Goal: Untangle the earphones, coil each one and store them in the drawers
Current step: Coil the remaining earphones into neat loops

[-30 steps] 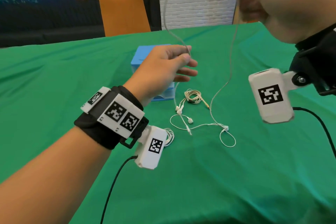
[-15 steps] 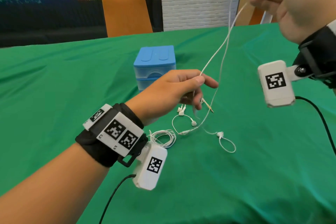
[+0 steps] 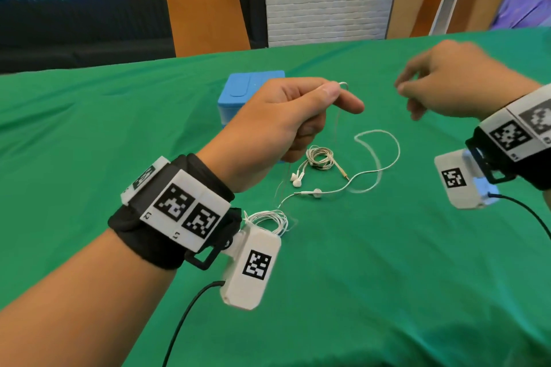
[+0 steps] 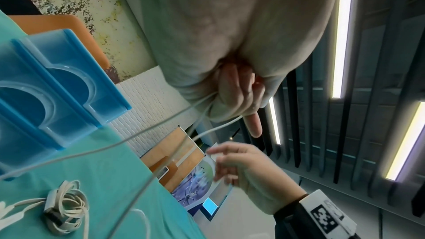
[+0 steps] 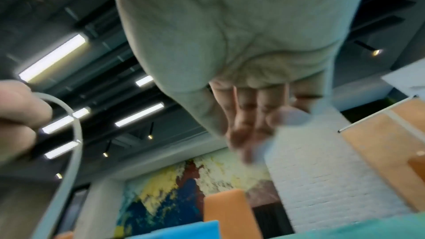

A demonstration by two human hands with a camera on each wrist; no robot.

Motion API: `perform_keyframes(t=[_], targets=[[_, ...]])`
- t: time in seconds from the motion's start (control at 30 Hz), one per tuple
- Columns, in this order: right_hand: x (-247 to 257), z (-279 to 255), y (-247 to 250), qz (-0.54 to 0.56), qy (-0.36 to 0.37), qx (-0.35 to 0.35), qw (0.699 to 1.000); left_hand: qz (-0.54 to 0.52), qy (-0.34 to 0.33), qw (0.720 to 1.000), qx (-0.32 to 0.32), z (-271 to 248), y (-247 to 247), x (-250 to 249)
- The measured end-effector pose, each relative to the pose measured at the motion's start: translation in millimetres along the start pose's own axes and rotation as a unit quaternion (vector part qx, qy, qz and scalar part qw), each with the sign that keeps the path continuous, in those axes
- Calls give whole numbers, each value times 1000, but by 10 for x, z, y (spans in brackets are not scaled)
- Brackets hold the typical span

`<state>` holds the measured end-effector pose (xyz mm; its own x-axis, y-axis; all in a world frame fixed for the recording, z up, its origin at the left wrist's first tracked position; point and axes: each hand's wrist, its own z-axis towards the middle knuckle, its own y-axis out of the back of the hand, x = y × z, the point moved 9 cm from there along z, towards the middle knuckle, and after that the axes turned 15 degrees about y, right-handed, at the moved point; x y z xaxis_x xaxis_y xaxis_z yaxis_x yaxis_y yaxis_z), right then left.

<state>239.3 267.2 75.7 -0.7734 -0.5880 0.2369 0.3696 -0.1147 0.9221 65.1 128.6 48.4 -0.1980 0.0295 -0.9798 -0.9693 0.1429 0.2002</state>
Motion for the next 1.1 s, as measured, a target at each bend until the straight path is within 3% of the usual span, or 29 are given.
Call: perform_keyframes(t=[0.07, 0.1, 0.17, 0.23, 0.3, 0.37, 0.53, 0.77, 0.93, 1.0, 1.1], targets=[[354, -36, 187, 106, 104, -106, 983, 6, 4, 1000, -3, 2, 0, -10], [569, -77, 229, 204, 164, -128, 957, 7, 7, 1000, -4, 3, 0, -16], [981, -162, 173, 374, 249, -80, 890, 9, 12, 1000, -6, 10, 8, -29], [1248, -188, 5, 453, 261, 13, 852, 6, 15, 1000, -7, 5, 31, -46], [1371, -184, -113, 432, 264, 70, 860, -7, 16, 1000, -6, -17, 81, -56], [1407, -177, -107, 400, 285, 71, 868, -21, 18, 999, -19, -44, 190, -48], [1255, -119, 119, 319, 305, -24, 897, -16, 16, 998, -51, -134, 424, -5], [848, -23, 333, 188, 258, -140, 937, 4, 19, 998, -52, -233, 549, 3], [609, 62, 124, 89, 195, -44, 976, 1, 19, 999, -48, -238, 549, -39], [825, -13, 86, 181, 234, -42, 954, 2, 15, 999, -44, -207, 505, -56], [1280, -130, -89, 396, 296, 26, 869, 8, 13, 999, -41, -162, 453, -73]])
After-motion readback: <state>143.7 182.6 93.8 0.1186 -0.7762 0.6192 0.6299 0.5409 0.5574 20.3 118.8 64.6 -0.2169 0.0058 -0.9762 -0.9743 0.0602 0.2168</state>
